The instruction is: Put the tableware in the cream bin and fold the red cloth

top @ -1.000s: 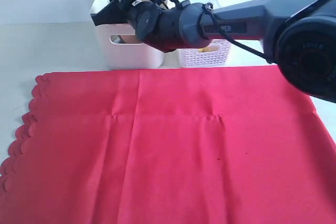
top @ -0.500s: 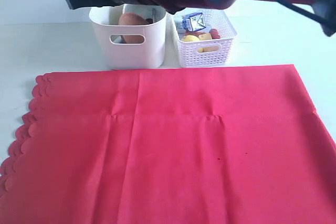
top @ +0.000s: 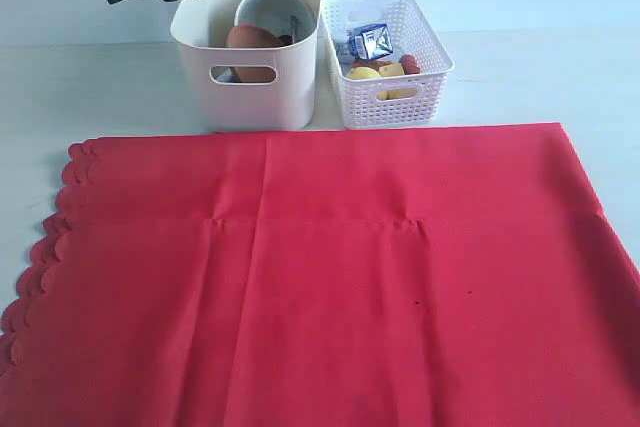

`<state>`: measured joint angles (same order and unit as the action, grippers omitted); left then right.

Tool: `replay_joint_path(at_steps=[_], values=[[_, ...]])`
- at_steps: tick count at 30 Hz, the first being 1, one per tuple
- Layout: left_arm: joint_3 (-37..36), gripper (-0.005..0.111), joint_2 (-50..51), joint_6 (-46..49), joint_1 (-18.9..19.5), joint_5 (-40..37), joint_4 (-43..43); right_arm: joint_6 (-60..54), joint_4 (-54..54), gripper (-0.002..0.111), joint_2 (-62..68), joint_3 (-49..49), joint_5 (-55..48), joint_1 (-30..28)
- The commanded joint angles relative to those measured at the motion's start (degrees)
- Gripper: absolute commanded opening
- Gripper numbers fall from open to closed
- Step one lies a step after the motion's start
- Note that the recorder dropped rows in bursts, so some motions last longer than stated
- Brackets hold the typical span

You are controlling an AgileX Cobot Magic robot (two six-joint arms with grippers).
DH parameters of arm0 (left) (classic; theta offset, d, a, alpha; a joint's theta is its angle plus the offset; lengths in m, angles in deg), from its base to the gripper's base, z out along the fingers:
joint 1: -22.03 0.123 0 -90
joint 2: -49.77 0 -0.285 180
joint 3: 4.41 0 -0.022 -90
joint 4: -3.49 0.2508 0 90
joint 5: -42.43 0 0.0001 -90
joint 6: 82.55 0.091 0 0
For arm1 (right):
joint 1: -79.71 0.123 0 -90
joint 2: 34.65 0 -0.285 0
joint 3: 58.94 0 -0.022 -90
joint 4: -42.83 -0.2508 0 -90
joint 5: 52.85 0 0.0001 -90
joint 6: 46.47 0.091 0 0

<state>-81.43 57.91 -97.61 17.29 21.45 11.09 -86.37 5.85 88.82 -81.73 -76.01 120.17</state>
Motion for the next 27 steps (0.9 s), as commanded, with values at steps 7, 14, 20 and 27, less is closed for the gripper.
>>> replay_joint_path(at_steps=[7, 14, 20, 27], values=[[-0.2, 0.000, -0.4, 0.2, 0.1, 0.3, -0.4, 23.2, 27.7, 0.025, -3.8, -0.4, -16.4, -0.3], [-0.2, 0.000, -0.4, 0.2, 0.1, 0.3, -0.4, 29.0, 33.9, 0.016, -6.3, -0.4, -24.3, -0.3], [-0.2, 0.000, -0.4, 0.2, 0.1, 0.3, -0.4, 31.0, 36.0, 0.008, -9.1, -0.3, -30.3, -0.3], [-0.2, 0.000, -0.4, 0.2, 0.1, 0.3, -0.4, 34.2, 40.6, 0.001, -13.6, 0.8, -35.5, -0.3]])
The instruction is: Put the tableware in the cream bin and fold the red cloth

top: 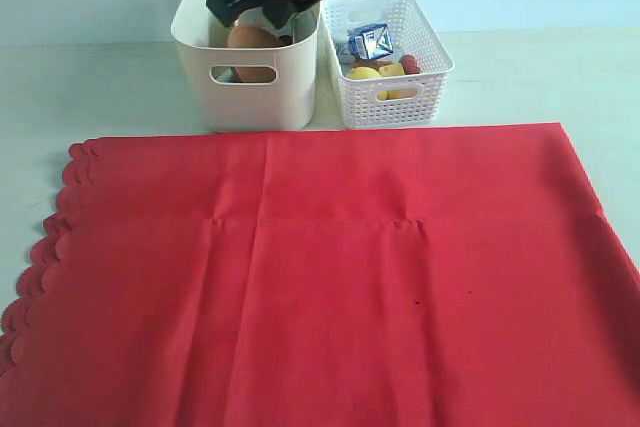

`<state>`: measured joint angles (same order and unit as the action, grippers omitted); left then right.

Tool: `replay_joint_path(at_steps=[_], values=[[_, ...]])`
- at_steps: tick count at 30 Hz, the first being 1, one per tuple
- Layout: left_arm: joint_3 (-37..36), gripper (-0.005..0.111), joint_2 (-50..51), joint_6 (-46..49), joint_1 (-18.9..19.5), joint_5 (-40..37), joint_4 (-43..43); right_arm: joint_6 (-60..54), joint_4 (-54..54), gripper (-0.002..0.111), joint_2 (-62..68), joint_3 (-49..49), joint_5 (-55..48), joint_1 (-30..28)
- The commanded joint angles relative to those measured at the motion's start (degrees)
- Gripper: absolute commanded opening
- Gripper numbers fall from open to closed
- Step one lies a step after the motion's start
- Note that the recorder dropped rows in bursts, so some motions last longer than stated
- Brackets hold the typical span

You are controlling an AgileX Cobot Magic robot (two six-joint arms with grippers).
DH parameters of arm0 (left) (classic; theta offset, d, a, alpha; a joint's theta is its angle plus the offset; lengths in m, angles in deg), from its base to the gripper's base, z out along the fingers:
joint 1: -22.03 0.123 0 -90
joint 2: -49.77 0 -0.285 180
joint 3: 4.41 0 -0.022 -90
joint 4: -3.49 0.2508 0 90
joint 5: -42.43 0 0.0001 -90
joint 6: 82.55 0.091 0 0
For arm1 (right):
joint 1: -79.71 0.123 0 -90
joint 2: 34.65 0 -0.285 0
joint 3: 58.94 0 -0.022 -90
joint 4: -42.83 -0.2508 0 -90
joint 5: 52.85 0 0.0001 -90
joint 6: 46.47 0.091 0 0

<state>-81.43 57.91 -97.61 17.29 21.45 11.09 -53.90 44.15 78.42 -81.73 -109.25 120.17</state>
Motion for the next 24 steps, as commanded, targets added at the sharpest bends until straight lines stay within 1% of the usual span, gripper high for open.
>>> replay_joint_path(at_steps=[1, 9, 14, 24], values=[[-0.2, 0.000, -0.4, 0.2, 0.1, 0.3, -0.4, 1.7, 2.4, 0.001, -4.2, 1.9, -2.0, -0.3], [-0.2, 0.000, -0.4, 0.2, 0.1, 0.3, -0.4, 5.8, 8.9, 0.000, -14.3, 14.6, 1.7, -0.3], [-0.2, 0.000, -0.4, 0.2, 0.1, 0.3, -0.4, 6.6, 10.5, 0.000, -21.9, 22.7, 3.2, -0.3], [-0.2, 0.000, -0.4, 0.2, 0.1, 0.3, -0.4, 7.4, 10.7, 0.000, -36.6, 31.7, 3.2, -0.3]])
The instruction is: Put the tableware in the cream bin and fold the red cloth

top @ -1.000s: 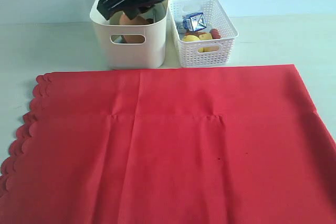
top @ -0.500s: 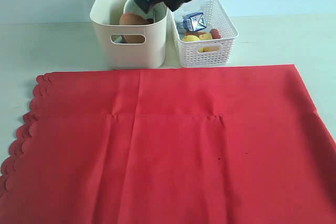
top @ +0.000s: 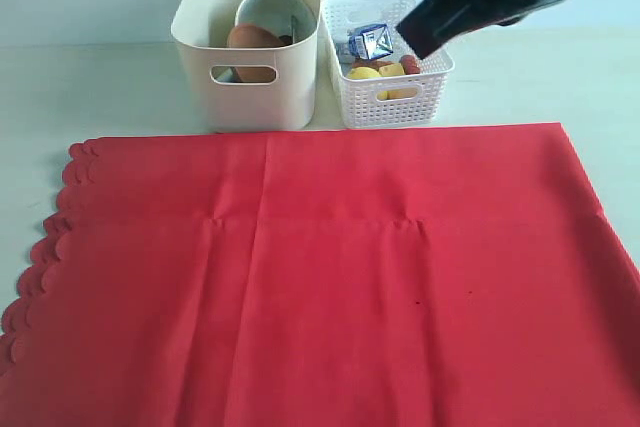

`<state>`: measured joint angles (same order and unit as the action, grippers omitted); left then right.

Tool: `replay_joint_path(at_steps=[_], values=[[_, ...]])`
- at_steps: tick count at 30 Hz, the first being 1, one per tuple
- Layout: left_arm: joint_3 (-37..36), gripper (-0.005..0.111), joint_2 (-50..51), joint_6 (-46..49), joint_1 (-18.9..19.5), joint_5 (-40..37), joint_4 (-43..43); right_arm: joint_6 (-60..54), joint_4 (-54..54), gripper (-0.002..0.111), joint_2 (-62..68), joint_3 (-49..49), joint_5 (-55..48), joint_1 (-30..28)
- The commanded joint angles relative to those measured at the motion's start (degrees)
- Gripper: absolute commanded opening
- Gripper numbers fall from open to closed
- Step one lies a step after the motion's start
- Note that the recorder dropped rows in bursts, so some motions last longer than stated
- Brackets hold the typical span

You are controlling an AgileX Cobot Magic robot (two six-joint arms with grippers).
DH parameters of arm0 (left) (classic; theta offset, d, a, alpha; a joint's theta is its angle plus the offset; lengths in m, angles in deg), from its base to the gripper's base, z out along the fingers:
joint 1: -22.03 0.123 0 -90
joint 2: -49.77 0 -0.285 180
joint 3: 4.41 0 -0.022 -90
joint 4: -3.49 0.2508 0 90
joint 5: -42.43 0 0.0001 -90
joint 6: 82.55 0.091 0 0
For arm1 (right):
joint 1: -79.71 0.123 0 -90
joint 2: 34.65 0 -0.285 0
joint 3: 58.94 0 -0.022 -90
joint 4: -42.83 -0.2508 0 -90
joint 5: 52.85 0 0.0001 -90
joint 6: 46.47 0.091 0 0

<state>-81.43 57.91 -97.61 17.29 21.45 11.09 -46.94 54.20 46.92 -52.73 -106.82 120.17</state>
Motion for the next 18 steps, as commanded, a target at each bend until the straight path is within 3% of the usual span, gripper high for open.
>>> replay_joint_path(at_steps=[1, 18], values=[[-0.2, 0.000, -0.4, 0.2, 0.1, 0.3, -0.4, 0.5, 0.7, 0.000, -7.0, 3.8, 0.8, -0.3], [-0.2, 0.000, -0.4, 0.2, 0.1, 0.3, -0.4, 5.1, 0.5, 0.000, -41.3, 24.5, 3.5, -0.3]])
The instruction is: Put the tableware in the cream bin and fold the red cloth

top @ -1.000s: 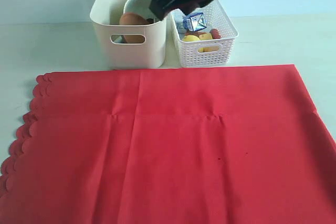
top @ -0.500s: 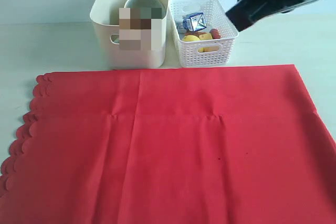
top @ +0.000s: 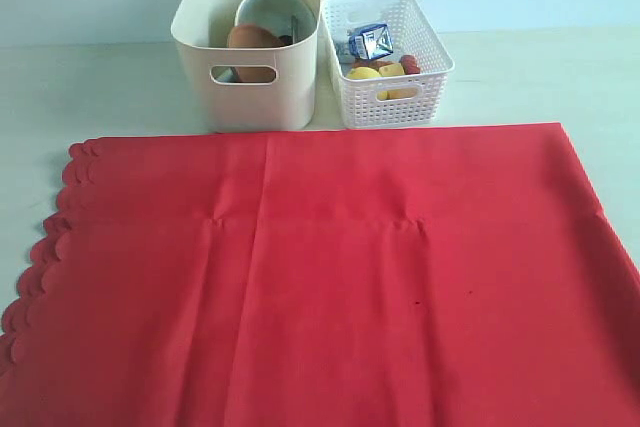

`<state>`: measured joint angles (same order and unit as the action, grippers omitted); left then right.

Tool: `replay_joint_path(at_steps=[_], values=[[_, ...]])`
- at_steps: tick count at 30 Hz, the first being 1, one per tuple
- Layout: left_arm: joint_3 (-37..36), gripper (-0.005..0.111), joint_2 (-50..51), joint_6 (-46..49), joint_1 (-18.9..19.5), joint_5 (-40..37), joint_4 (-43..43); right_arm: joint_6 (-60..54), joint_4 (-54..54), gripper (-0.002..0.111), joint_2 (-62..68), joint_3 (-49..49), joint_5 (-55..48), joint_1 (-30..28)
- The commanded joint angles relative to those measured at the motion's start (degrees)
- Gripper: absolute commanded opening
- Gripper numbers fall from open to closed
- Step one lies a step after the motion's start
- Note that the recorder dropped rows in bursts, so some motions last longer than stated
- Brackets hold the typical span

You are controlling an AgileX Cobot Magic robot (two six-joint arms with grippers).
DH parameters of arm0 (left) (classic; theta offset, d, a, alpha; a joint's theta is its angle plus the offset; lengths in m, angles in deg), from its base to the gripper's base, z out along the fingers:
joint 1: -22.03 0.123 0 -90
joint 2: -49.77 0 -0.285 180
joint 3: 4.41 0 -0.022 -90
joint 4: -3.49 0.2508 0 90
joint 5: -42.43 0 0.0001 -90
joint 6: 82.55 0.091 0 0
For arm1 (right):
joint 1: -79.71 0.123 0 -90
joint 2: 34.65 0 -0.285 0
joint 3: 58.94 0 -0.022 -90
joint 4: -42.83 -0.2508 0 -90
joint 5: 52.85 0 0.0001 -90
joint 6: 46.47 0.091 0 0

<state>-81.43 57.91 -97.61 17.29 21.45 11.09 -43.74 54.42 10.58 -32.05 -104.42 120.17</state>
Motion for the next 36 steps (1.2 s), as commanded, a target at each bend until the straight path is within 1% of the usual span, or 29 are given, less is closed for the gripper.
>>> replay_joint_path(at_steps=[1, 3, 8, 15, 24, 36], values=[[-0.2, 0.000, -0.4, 0.2, 0.1, 0.3, -0.4, 2.8, -0.4, 0.000, -7.0, 5.1, 1.2, -0.3], [-0.2, 0.000, -0.4, 0.2, 0.1, 0.3, -0.4, 3.1, -1.4, 0.000, -10.9, 7.0, 2.1, -0.3], [-0.2, 0.000, -0.4, 0.2, 0.1, 0.3, -0.4, 3.1, -1.3, 0.000, -15.2, 10.1, 2.1, -0.3], [-0.2, 0.000, -0.4, 0.2, 0.1, 0.3, -0.4, 3.6, -2.0, 0.000, -18.8, 10.5, 1.8, -0.3], [-0.2, 0.000, -0.4, 0.2, 0.1, 0.3, -0.4, 5.0, -2.6, 0.000, -22.3, 10.5, 2.0, -0.3], [-0.2, 0.000, -0.4, 0.2, 0.1, 0.3, -0.4, 5.4, -4.0, 0.000, -22.8, 10.5, 2.0, -0.3]])
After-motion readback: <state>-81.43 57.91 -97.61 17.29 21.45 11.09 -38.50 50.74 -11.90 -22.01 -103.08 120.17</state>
